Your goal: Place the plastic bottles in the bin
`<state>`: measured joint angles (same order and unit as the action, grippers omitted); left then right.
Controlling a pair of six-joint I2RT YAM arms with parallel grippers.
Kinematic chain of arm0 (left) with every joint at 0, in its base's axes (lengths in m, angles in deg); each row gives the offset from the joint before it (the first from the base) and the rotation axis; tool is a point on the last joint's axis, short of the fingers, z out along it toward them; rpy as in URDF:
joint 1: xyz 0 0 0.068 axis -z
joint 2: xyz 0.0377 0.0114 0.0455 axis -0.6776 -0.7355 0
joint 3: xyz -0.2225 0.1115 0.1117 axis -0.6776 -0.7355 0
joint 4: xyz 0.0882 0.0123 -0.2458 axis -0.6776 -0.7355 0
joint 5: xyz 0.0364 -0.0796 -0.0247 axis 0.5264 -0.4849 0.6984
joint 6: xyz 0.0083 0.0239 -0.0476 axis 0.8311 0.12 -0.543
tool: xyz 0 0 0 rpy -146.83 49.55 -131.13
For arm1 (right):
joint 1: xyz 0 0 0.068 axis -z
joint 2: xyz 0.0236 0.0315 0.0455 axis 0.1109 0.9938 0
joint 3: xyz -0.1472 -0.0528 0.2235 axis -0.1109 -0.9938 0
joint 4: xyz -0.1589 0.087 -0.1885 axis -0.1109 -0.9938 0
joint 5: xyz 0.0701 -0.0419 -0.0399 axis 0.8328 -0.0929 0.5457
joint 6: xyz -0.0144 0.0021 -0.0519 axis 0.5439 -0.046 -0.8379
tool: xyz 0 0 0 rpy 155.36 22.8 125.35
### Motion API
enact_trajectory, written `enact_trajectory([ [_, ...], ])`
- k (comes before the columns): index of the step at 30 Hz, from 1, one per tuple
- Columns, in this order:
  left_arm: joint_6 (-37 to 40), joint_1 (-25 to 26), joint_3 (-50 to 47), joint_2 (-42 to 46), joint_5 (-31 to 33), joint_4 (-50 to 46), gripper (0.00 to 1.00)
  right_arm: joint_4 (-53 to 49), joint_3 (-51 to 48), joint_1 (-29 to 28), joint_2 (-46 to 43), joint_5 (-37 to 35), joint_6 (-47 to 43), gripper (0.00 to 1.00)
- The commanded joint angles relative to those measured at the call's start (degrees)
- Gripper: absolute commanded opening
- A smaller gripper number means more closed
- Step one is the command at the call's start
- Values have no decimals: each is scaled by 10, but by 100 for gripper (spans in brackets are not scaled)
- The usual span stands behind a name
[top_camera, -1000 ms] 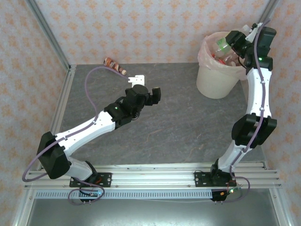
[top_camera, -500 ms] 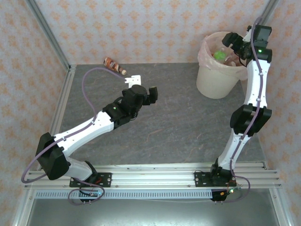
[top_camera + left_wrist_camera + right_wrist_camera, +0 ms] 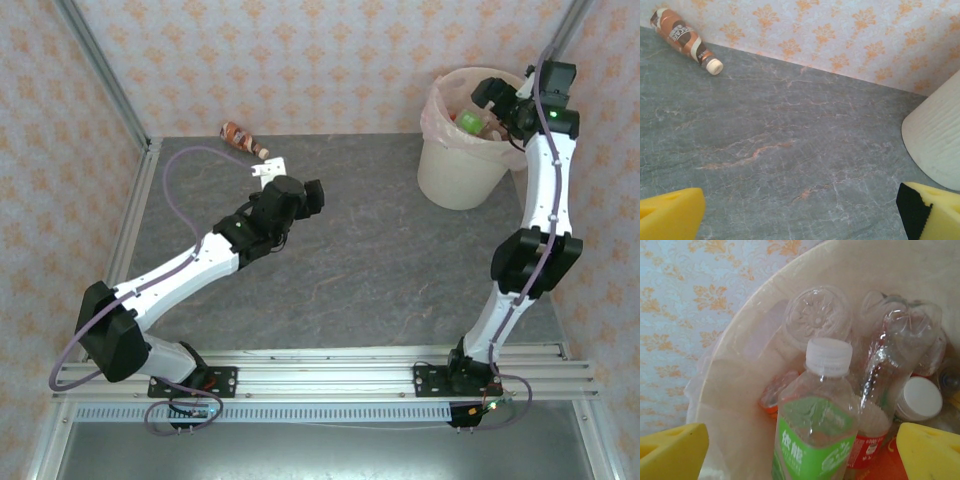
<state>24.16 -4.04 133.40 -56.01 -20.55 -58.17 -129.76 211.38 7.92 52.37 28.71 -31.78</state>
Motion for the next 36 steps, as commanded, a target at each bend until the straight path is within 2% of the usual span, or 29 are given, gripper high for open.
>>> enact_trajectory([
  [1,-37,-16,-8,-10,11,-24,100,62,-40,-8,-61,8,16,99],
  [11,-100,-47,-27,-5,12,-32,100,147,-158,-29,-150,28,37,99],
  [20,-140,-69,-23,-22,-6,-50,100,269,-306,-113,-241,70,65,99],
  [27,-165,-78,-8,-46,-21,-69,100,250,-357,-184,-290,61,-22,99],
  [30,-173,-87,13,-67,-22,-96,100,273,-394,-204,-300,35,35,99],
  [32,-179,-94,33,-85,-21,-117,100,299,-423,-210,-303,48,67,99],
  [36,-186,-111,81,-128,-16,-152,100,334,-470,-235,-308,71,39,99],
])
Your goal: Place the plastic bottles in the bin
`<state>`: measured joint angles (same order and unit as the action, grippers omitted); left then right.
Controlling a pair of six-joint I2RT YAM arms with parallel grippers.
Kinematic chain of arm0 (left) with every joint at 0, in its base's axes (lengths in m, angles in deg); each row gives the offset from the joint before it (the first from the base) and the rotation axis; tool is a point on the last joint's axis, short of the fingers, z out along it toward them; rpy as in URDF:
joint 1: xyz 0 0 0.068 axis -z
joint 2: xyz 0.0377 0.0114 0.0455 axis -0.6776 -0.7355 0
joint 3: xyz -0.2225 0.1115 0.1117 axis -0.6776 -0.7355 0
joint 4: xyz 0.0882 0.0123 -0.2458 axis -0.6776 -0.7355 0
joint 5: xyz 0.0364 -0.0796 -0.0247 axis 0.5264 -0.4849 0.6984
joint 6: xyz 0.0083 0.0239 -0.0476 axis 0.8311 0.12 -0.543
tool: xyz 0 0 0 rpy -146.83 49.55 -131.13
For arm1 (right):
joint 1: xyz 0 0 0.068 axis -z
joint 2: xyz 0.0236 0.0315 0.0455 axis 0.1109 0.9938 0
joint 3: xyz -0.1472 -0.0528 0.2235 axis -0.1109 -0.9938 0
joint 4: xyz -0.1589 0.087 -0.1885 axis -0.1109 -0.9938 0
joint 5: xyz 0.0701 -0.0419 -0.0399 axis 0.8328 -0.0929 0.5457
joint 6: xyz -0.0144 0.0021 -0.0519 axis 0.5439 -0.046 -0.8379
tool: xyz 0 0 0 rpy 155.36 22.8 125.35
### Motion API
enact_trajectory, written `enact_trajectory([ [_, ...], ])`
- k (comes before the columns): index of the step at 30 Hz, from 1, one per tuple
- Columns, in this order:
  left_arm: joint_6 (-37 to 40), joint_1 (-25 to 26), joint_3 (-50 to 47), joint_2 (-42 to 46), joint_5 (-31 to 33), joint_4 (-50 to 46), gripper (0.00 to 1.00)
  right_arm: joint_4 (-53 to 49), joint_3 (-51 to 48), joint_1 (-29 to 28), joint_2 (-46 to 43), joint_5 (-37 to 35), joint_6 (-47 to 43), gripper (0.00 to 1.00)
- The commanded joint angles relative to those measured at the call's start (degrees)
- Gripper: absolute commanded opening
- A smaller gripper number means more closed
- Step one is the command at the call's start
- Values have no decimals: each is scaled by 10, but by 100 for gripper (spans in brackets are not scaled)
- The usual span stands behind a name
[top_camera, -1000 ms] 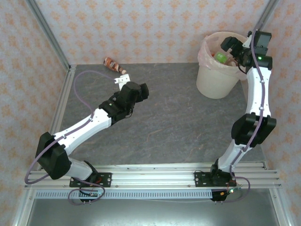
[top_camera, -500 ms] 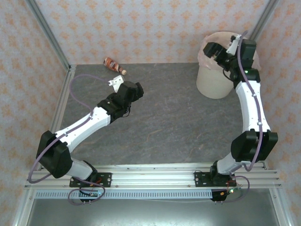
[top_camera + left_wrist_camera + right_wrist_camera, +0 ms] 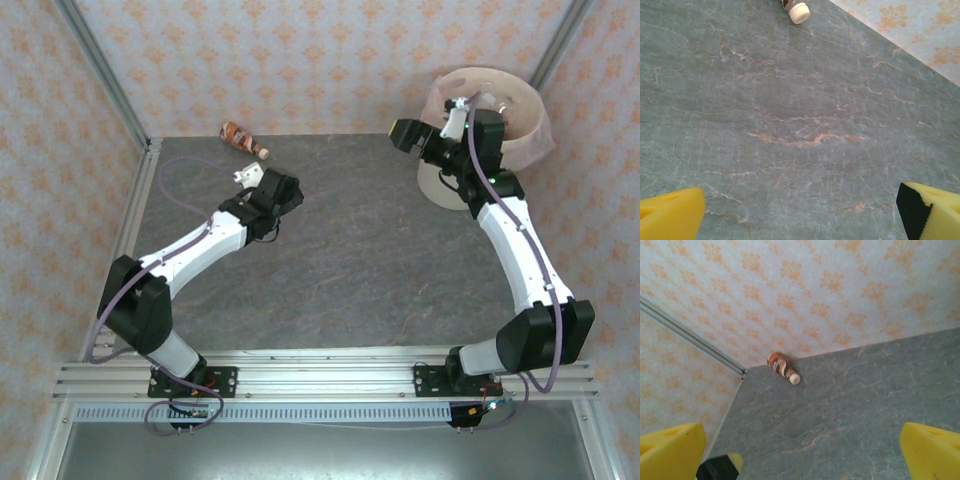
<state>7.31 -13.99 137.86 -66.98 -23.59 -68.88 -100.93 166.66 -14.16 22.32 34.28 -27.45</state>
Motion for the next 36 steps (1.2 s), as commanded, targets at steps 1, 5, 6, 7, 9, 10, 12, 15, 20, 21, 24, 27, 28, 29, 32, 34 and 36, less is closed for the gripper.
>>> enact_trajectory([
  [1,-18,-18,49,-29,16,-51,100,48,-28,-25,-9,15,-16,99],
  [5,-26,-32,113,-89,46,-83,100,47,-46,-56,-15,-5,-38,99],
  [6,-33,-33,136,-108,61,-96,100,50,-54,-62,-17,-13,-38,99],
  [7,-37,-38,159,-129,69,-105,100,55,-63,-67,-18,-17,-37,99],
  [9,-46,-50,199,-165,74,-117,100,65,-76,-73,-20,-27,-27,99],
  [10,-55,-59,223,-191,74,-124,100,73,-84,-74,-21,-30,-18,99],
  [12,-70,-76,268,-231,73,-142,100,86,-97,-76,-24,-32,-3,99],
  [15,-77,-99,339,-292,67,-161,100,88,-107,-76,-29,-34,4,99],
  [20,-69,-140,446,-395,29,-180,100,85,-122,-77,-38,-30,-5,99],
  [21,-61,-148,475,-420,20,-182,100,86,-124,-77,-38,-29,-4,99],
  [24,-46,-165,572,-494,7,-214,100,88,-133,-77,-35,-25,7,99],
  [27,-13,-177,648,-552,-34,-197,99,103,-143,-77,-29,-21,27,99],
  [28,3,-176,675,-569,-38,-192,99,108,-145,-78,-28,-21,31,99],
  [29,17,-177,702,-582,-39,-191,99,110,-146,-79,-25,-21,33,99],
  [32,37,-180,770,-626,-31,-196,98,111,-145,-80,-21,-23,31,99],
  [34,47,-181,794,-644,-22,-191,98,111,-144,-80,-18,-24,29,99],
  [36,59,-181,812,-661,-12,-191,97,111,-142,-80,-16,-24,25,99],
])
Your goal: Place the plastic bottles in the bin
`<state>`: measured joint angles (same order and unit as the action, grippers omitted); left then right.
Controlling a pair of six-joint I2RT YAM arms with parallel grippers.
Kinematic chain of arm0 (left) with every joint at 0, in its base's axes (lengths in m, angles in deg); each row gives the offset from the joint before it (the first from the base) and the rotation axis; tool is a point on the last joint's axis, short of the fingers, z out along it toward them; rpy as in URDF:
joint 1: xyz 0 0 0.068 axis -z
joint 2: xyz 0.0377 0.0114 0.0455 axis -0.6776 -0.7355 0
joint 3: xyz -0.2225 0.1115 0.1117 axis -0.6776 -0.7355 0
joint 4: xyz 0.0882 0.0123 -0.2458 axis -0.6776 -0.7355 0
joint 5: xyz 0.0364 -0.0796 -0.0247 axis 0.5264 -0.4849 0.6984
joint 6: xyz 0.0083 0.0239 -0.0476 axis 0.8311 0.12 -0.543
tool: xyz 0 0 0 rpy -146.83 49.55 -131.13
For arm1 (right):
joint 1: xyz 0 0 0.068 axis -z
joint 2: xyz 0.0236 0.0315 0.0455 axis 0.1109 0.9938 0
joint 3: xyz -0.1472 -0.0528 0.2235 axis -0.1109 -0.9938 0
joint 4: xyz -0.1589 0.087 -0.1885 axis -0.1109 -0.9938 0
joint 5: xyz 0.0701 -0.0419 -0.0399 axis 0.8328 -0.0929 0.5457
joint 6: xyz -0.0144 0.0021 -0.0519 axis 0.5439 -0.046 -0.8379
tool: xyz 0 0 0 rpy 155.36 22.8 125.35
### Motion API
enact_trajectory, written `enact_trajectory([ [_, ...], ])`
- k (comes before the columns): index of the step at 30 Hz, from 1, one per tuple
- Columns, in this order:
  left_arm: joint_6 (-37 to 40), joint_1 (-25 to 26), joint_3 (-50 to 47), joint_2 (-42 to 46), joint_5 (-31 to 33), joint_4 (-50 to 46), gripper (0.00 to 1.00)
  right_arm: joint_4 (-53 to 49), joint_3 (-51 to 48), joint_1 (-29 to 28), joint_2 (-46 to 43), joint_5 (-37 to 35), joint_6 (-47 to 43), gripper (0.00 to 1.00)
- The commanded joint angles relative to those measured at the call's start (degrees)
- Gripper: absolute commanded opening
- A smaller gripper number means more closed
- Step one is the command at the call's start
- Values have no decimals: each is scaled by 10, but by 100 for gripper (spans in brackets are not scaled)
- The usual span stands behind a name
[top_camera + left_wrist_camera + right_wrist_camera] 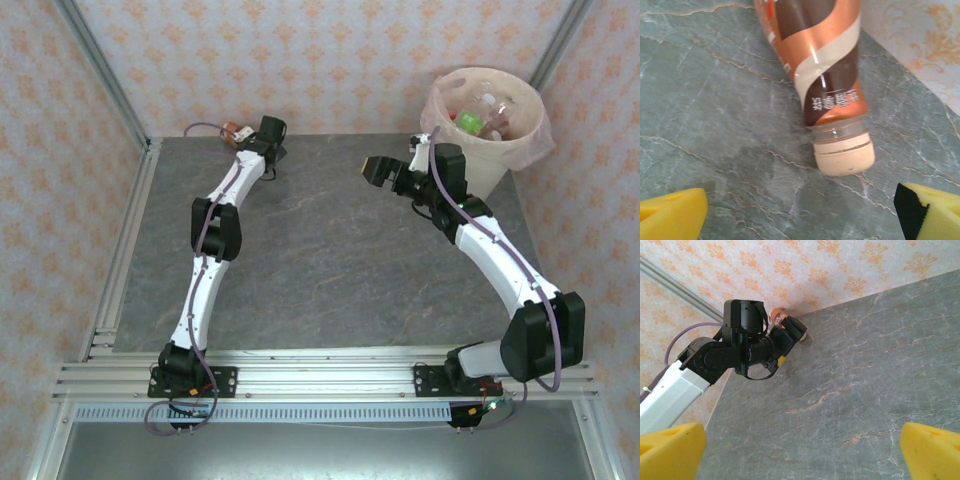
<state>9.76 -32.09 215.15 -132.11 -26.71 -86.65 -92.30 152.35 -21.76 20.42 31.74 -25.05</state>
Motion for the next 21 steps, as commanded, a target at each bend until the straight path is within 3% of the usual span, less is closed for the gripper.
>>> enact_trajectory([
  [1,40,0,55,-24,24,-18,97,24,3,-4,5,1,-2,99],
  [5,62,-8,116,-66,22,-25,94,12,10,-4,12,0,-14,99],
  [13,115,-28,138,-92,-3,28,86,2,26,-4,44,-4,-26,99],
  [21,113,-35,139,-110,-18,72,78,4,46,-4,78,7,-30,99],
])
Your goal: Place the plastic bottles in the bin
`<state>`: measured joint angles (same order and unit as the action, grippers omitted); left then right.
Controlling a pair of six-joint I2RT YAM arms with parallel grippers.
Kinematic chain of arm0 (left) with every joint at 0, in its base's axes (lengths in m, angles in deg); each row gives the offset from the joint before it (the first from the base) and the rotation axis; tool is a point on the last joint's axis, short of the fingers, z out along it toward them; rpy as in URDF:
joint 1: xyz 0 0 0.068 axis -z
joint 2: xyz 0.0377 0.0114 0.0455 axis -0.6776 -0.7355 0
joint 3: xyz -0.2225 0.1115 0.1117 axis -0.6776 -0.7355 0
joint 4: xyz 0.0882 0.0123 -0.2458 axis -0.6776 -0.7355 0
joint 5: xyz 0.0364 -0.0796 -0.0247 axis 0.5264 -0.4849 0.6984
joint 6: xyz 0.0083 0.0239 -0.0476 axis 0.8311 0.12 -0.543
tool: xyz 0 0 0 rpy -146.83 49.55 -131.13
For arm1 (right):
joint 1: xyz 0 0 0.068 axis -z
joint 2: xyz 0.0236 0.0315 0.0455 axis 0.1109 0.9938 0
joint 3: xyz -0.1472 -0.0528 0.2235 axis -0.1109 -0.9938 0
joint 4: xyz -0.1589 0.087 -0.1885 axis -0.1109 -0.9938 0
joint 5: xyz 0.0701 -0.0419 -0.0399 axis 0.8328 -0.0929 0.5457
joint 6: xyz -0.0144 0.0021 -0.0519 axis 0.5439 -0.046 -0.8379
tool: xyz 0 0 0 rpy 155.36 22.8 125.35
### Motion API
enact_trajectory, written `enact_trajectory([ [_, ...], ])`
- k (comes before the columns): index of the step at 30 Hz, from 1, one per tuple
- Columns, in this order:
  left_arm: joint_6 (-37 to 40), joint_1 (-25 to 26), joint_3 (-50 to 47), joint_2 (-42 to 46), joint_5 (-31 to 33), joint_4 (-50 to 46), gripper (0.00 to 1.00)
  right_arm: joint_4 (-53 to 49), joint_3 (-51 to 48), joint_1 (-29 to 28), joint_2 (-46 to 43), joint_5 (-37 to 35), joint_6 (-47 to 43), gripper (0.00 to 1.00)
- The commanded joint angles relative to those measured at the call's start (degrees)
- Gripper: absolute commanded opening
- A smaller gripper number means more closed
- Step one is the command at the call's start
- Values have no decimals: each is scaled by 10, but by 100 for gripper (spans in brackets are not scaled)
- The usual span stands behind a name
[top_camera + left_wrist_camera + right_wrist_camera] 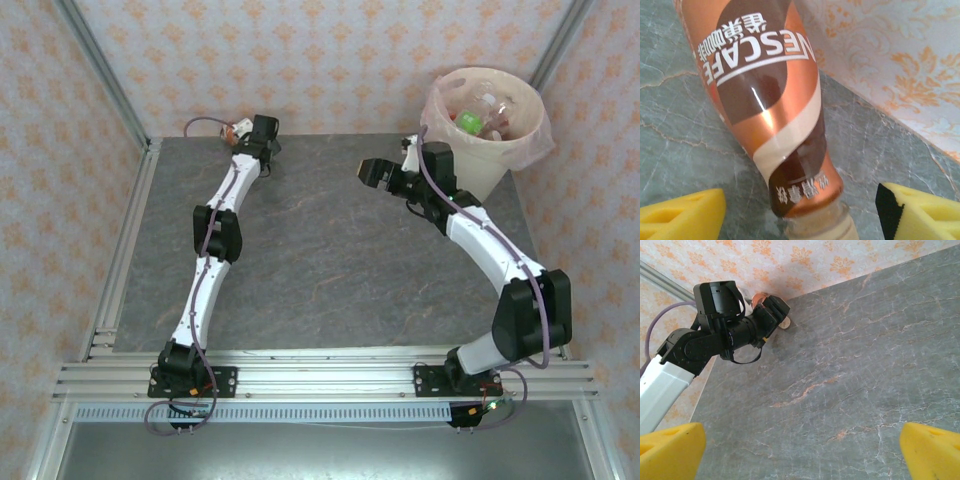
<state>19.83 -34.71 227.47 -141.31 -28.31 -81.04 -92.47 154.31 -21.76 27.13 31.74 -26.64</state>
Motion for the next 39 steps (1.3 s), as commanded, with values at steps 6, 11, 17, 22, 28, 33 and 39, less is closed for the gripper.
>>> enact_trajectory([
  [6,0,-36,12,-24,-46,-8,71,-15,55,-40,51,56,-72,99],
  [11,22,-47,9,-16,-69,-60,60,-23,89,-78,85,32,-94,99],
  [17,62,-49,-11,5,-79,-74,43,4,102,-87,103,32,-69,99],
  [22,103,-49,-51,36,-68,-78,36,13,101,-102,115,21,-58,99],
  [28,128,-47,-120,92,-81,-104,34,21,103,-106,117,5,-47,99],
  [33,134,-29,-340,226,-93,-7,34,27,89,-107,106,-26,-30,99],
  [39,142,17,-537,359,-108,82,34,24,55,-107,82,-122,47,99],
])
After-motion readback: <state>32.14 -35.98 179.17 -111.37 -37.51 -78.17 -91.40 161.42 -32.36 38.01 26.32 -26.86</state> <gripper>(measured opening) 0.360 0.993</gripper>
